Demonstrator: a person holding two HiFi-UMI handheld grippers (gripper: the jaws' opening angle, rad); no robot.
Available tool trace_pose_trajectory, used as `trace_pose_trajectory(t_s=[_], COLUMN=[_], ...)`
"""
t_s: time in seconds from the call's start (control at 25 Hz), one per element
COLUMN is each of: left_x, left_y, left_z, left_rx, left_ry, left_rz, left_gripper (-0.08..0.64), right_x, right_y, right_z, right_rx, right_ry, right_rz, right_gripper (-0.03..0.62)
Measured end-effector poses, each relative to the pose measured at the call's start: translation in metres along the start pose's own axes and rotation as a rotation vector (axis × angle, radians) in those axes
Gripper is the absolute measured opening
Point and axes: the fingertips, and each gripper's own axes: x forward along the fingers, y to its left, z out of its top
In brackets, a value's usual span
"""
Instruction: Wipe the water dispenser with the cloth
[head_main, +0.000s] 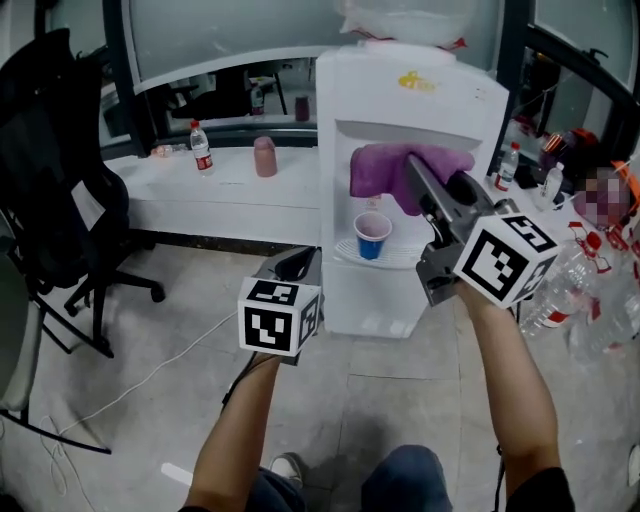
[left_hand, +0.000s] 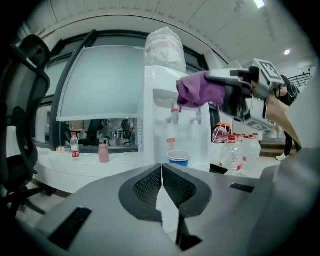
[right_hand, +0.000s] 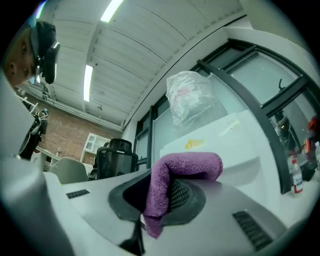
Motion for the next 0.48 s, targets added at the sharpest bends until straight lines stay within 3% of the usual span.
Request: trace_pose_trajectory(t_s=[0.2, 0.48], left_x=[-0.008, -0.025], left_y=[0.007, 0.043], left_z=[0.001, -0.003], left_rx=[-0.005, 0.011], left_ry=[-0.011, -0.008], left_rz=[0.009, 0.079], left_gripper=[0.029, 0.028], right_x=[0.060, 0.127], right_y=[0.027, 0.013], right_z=[0.036, 0.027], right_rx=[-0.035, -0.005], right_ry=[-0.043, 0.010], right_rz=[0.087, -0.005], right_gripper=[0.046, 0.046])
